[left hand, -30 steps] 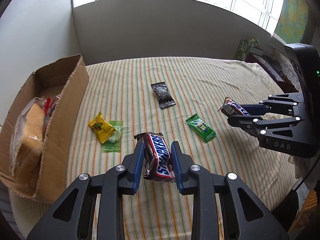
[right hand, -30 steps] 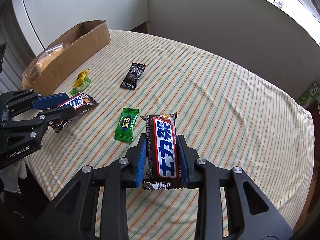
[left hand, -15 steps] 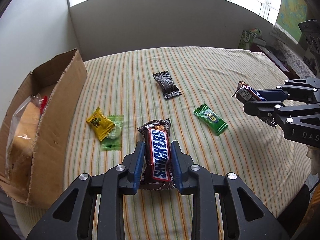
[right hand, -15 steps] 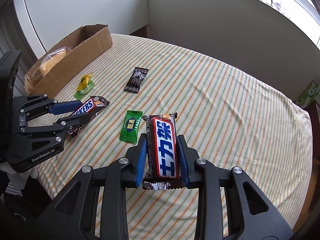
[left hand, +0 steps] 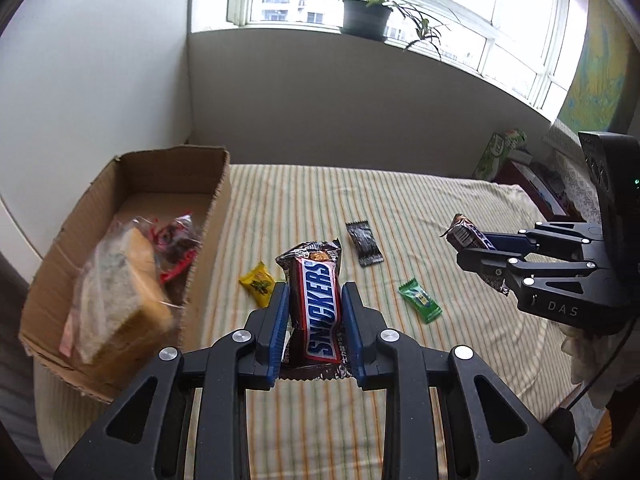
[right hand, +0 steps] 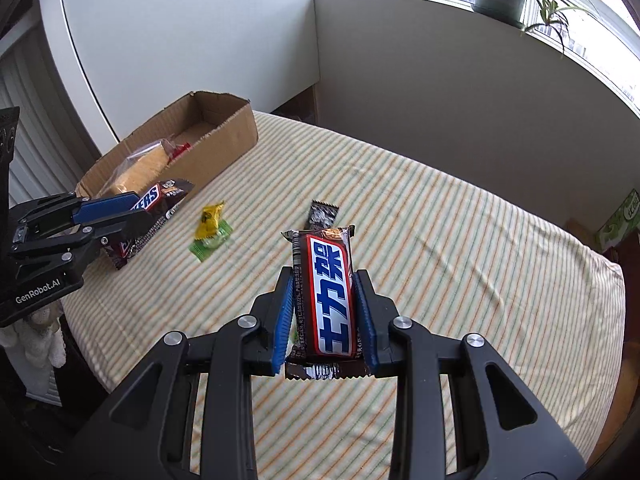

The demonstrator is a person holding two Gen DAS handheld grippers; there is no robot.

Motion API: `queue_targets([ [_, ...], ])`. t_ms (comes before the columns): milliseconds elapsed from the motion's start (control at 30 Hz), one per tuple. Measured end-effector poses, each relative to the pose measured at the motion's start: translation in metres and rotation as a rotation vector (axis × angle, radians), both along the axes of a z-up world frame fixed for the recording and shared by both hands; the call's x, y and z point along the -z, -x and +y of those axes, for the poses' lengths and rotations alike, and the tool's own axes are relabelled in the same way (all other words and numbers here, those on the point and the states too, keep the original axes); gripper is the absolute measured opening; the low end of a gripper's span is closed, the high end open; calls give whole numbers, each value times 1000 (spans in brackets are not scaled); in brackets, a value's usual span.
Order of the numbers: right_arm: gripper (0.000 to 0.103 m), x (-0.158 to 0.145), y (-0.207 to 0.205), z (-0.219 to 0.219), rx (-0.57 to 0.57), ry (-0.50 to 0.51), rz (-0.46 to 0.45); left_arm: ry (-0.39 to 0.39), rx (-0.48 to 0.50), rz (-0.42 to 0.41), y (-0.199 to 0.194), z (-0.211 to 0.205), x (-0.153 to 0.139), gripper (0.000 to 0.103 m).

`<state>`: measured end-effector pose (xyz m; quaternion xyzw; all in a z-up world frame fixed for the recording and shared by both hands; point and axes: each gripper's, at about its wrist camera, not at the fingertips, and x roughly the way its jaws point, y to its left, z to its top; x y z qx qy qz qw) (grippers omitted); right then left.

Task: Organize snacks
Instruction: 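Carry both chocolate bars into the cardboard box and open both tools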

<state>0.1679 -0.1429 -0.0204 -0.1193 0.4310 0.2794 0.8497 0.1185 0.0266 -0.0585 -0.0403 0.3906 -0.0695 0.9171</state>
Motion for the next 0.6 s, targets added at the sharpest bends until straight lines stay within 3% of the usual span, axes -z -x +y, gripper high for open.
queue_targets([
  [233, 30, -25, -11, 52, -58, -39, -35, -14, -98, -65, 4, 53, -25, 25],
  [600, 30, -36, -37, 150, -157, -85, -15, -60, -223, -94, -2, 125, -33, 25],
])
